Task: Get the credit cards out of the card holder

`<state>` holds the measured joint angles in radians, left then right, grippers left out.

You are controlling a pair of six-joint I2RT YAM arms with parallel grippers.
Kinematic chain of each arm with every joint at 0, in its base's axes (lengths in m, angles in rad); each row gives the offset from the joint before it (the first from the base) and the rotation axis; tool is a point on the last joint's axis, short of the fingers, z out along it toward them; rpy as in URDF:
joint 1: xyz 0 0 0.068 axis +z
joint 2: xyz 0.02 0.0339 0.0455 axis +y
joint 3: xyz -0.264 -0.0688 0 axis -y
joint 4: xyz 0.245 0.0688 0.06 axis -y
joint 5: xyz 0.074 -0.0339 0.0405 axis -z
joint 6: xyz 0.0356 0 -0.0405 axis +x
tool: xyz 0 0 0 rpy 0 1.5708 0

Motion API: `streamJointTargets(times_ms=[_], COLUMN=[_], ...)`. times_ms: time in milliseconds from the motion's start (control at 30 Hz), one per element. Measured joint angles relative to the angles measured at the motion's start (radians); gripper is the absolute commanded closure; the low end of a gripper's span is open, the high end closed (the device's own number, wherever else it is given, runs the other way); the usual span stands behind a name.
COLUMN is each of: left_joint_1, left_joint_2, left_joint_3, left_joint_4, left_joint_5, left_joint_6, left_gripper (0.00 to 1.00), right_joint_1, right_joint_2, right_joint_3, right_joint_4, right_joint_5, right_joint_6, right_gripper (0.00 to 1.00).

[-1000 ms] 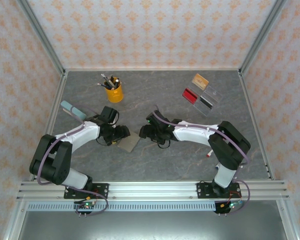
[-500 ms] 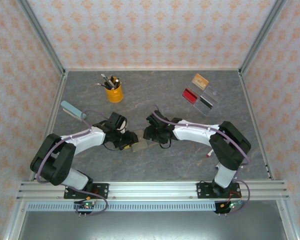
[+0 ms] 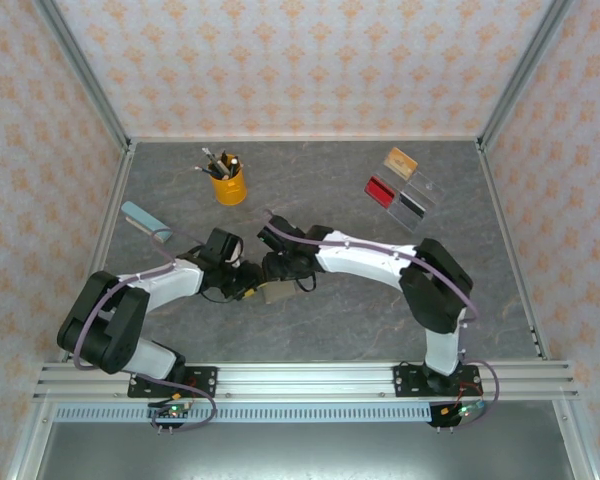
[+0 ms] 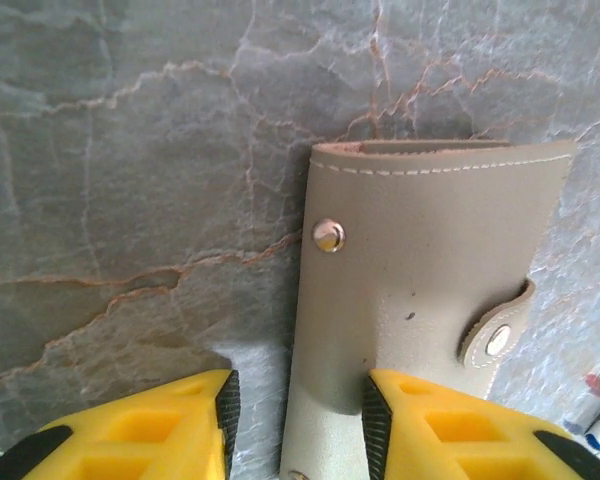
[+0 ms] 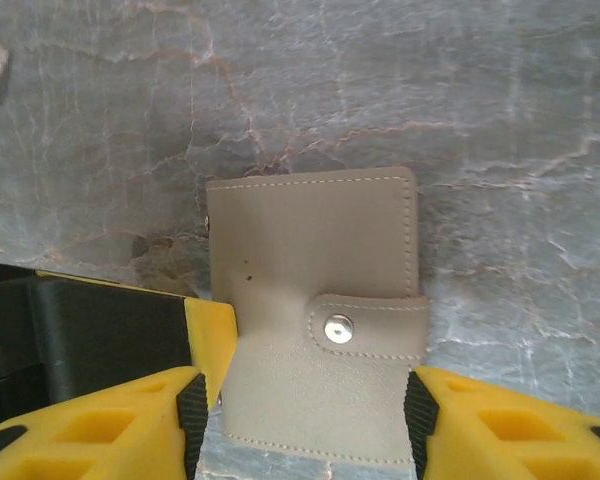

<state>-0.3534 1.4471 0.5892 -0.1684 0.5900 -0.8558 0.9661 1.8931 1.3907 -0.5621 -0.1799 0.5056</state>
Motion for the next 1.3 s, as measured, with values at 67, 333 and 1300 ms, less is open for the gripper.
streamJointTargets(times_ms=[67, 333, 1300], left_joint_1=[0.003, 0.003, 0.009], left_joint_2=[-0.001, -0.001, 0.030], left_joint_3=[-0.006, -0.010, -0.008], left_joint_4=[0.009, 0.031, 0.072], left_joint_5=[0.005, 0.016, 0.035], left_joint_6=[-0.008, -0.008, 0.019], left_gripper=[0.64, 0.68, 0.77], right_joint_1=[0.002, 0.002, -0.049], right_joint_2=[0.034, 0.105, 0.059], right_joint_3=[0.019, 0.052, -0.055], right_joint_4=[-0.022, -0.086, 0.053], right_joint_5=[0.006, 0.035, -0.048], right_joint_6=[-0.013, -0.040, 0.105], right_gripper=[0.51, 0.51, 0.70])
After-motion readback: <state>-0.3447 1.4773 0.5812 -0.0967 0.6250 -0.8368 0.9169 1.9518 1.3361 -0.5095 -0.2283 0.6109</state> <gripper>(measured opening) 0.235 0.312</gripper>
